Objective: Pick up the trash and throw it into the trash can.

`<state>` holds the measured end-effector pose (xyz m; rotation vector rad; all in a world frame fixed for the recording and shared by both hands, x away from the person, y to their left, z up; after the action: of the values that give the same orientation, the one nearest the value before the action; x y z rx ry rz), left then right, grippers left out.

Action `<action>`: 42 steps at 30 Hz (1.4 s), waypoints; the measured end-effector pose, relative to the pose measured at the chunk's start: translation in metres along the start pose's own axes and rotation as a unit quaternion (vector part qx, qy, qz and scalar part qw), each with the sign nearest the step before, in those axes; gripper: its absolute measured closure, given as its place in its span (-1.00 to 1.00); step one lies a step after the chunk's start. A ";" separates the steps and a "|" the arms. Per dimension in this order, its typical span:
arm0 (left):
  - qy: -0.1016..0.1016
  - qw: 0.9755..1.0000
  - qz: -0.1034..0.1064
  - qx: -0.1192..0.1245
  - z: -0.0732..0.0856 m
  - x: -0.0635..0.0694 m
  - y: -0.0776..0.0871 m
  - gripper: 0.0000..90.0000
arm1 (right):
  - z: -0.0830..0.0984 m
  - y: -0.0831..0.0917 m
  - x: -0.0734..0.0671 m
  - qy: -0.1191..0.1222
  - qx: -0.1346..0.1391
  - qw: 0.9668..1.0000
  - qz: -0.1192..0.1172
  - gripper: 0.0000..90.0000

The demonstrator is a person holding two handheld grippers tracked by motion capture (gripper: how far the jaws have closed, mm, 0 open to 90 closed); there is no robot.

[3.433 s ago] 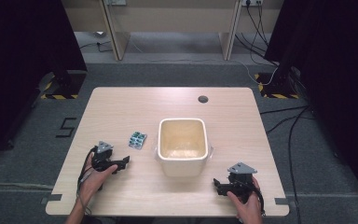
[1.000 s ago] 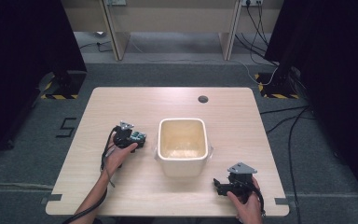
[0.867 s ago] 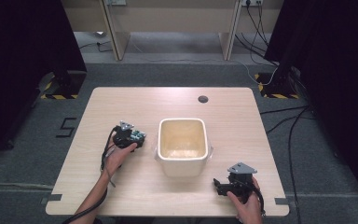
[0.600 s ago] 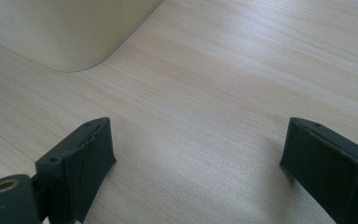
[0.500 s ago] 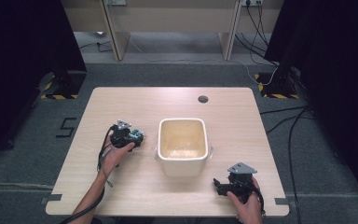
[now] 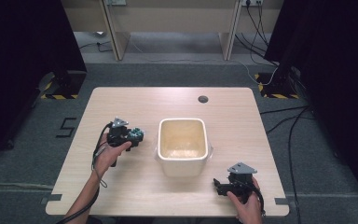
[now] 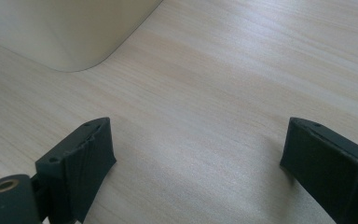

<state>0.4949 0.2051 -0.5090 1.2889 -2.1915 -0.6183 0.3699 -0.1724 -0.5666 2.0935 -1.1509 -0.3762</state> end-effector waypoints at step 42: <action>-0.075 0.990 0.116 0.039 -0.068 0.077 0.067 -0.25 | 0.000 0.000 0.000 0.001 0.001 1.000 0.000 -0.80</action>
<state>0.4626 0.1585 -0.4007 1.0327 -2.4656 -0.5580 0.3701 -0.1725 -0.5666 2.0953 -1.1514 -0.3734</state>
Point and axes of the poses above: each handheld gripper's, and its own axes: y roughly backward along the jaws, z roughly out of its underside, x roughly to its right, the point moved 7 cm from there along -y, roughly forward along the jaws, and after that the axes turned 6 degrees about y, right-handed, at the moved point
